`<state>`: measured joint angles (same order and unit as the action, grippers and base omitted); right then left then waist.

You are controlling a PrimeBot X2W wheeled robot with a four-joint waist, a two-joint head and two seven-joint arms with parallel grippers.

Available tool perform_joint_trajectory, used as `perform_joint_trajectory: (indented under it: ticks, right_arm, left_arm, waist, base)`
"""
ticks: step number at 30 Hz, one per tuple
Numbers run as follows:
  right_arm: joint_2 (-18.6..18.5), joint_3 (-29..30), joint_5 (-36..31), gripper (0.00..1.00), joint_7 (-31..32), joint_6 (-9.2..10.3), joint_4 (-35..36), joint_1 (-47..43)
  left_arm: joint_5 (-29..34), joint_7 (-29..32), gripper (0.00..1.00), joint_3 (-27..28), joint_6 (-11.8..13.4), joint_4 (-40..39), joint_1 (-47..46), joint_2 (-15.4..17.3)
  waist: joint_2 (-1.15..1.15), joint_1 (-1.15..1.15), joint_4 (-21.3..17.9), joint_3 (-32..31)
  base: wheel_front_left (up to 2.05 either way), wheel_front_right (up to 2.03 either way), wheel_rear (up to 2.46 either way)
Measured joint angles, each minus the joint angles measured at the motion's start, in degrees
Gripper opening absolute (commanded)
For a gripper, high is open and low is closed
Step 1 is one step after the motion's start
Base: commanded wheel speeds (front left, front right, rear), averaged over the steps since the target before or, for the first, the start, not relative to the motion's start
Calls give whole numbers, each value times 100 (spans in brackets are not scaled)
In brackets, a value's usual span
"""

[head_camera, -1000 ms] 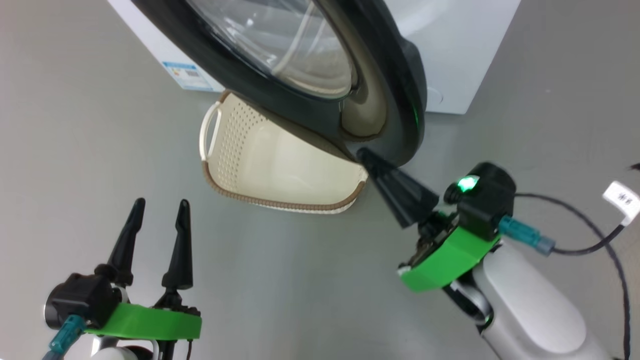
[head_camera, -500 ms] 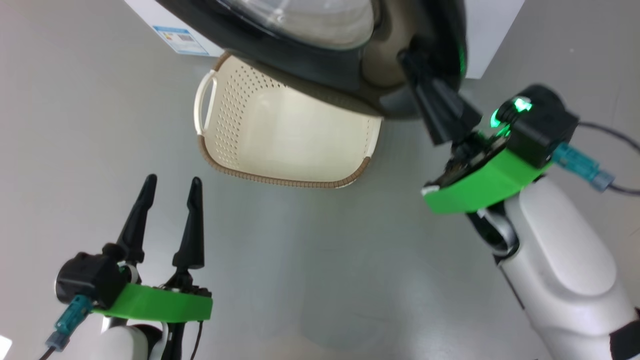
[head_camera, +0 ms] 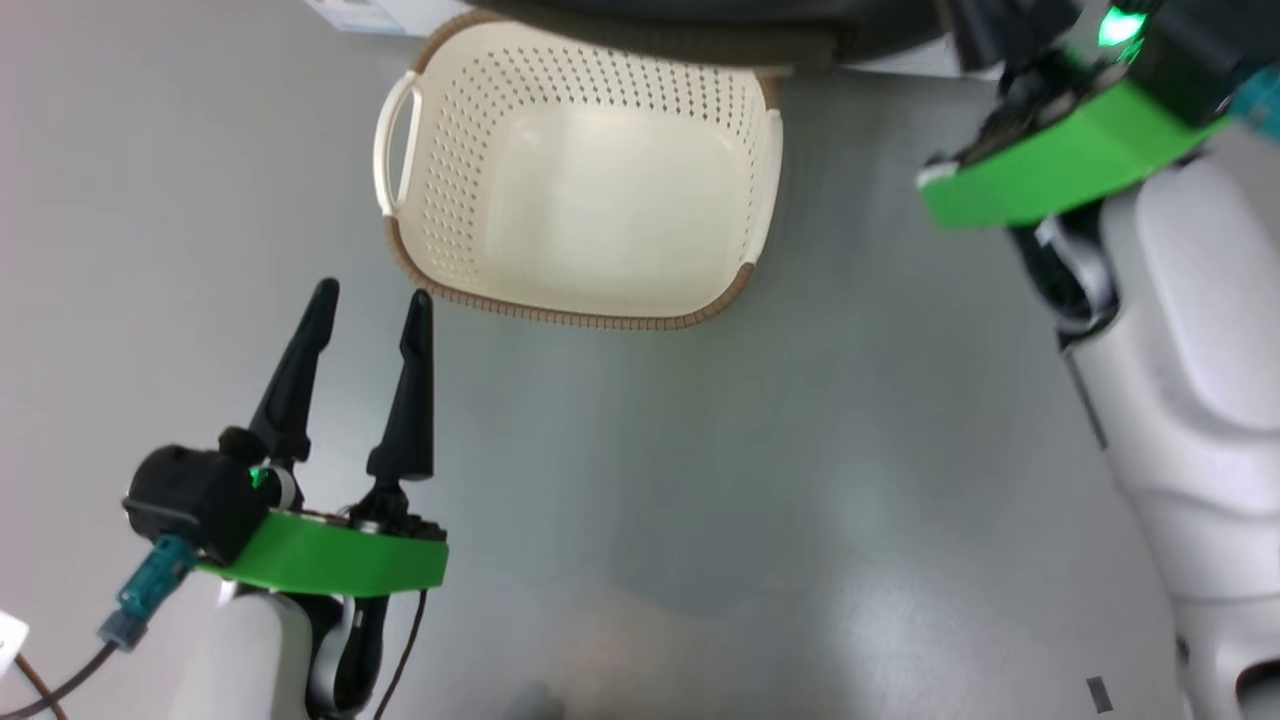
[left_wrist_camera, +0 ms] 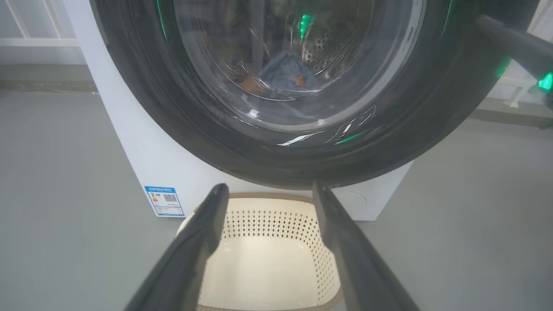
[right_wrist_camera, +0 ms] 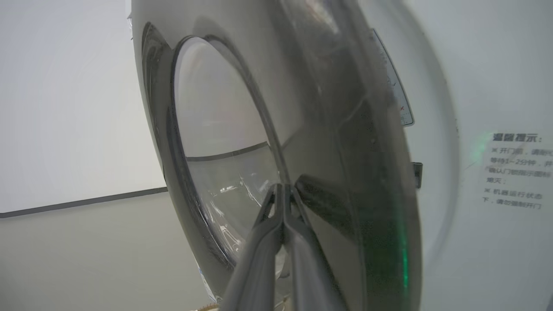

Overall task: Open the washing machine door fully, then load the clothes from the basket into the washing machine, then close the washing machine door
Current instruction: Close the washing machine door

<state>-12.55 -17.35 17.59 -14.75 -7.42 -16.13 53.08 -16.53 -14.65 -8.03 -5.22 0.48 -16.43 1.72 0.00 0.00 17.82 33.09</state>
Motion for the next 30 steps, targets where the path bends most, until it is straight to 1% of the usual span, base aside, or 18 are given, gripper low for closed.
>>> perform_joint_trajectory:
  ticks: [5,10,15,22,26,30]
  right_arm:
    - [-2,136,-80,0,0,0,-315,678]
    - [27,145,-215,0,-2,0,-740,1358]
    - [157,240,-394,0,-7,0,-1129,1842]
    - [389,492,-699,0,-8,-57,-1474,2041]
    - [447,503,-703,0,-5,-58,-1529,2081]
    - [403,383,-591,0,-7,-52,-1511,2017]
  left_arm:
    - [-68,0,100,-35,0,-11,-155,-7]
    - [-158,0,100,-127,0,-40,-270,-18]
    - [-212,0,100,-201,1,-81,-388,-31]
    - [-212,0,100,-256,1,-80,-412,-35]
    - [-211,0,100,-254,0,-81,-477,-35]
    - [-191,0,100,-201,-2,-63,-476,-36]
  waist:
    - [0,0,56,226]
    - [0,0,106,451]
    - [0,0,142,611]
    - [0,0,124,628]
    - [0,0,93,613]
    - [0,0,32,534]
  base:
    - [0,0,0]
    - [0,0,0]
    - [0,0,0]
    - [0,0,0]
    - [0,0,0]
    - [0,0,0]
